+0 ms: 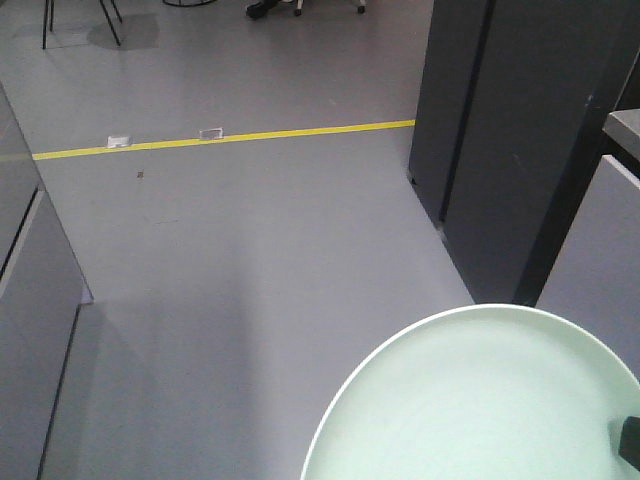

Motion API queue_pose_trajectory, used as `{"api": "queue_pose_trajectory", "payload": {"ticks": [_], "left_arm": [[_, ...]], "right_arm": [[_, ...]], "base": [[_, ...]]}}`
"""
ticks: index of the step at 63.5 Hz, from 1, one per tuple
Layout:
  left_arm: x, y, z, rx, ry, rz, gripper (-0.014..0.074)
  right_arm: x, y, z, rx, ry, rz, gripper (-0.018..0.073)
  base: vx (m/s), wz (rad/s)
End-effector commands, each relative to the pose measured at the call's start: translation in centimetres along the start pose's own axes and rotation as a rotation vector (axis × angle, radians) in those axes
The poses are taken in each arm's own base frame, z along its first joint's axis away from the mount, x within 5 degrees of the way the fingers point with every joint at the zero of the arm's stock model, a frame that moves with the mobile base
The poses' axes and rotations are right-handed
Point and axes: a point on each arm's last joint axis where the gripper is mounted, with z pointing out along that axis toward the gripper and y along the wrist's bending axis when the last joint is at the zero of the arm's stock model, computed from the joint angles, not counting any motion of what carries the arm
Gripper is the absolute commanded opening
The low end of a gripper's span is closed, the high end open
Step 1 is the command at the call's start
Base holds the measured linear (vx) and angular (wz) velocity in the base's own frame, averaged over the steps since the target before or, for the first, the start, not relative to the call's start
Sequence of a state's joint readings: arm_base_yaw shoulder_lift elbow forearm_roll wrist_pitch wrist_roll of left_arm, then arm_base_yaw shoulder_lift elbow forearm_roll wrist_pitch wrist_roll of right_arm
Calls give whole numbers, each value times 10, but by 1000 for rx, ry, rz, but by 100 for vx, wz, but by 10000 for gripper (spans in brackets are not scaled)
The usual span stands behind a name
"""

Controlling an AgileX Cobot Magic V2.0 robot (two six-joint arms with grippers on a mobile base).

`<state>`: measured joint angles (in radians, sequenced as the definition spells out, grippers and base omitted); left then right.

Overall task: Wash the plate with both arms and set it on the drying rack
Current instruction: 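Carry the plate in the right gripper while driving down the aisle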

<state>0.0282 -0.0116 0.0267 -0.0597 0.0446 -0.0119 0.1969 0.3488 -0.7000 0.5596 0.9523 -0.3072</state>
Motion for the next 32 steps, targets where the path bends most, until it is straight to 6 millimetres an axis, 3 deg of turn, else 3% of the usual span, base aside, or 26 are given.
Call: {"api": "queue_pose_trajectory", "payload": {"ticks": [1,32], "left_arm": [[-16,-1,-3,12,-114,-15,-6],[-16,-1,-3,12,-114,-15,-6]], "right_arm": [[-12,1,-2,2,-82,9,-1],[-12,1,-2,2,-82,9,-1]], "base": [[7,-26],[5,-20]]}}
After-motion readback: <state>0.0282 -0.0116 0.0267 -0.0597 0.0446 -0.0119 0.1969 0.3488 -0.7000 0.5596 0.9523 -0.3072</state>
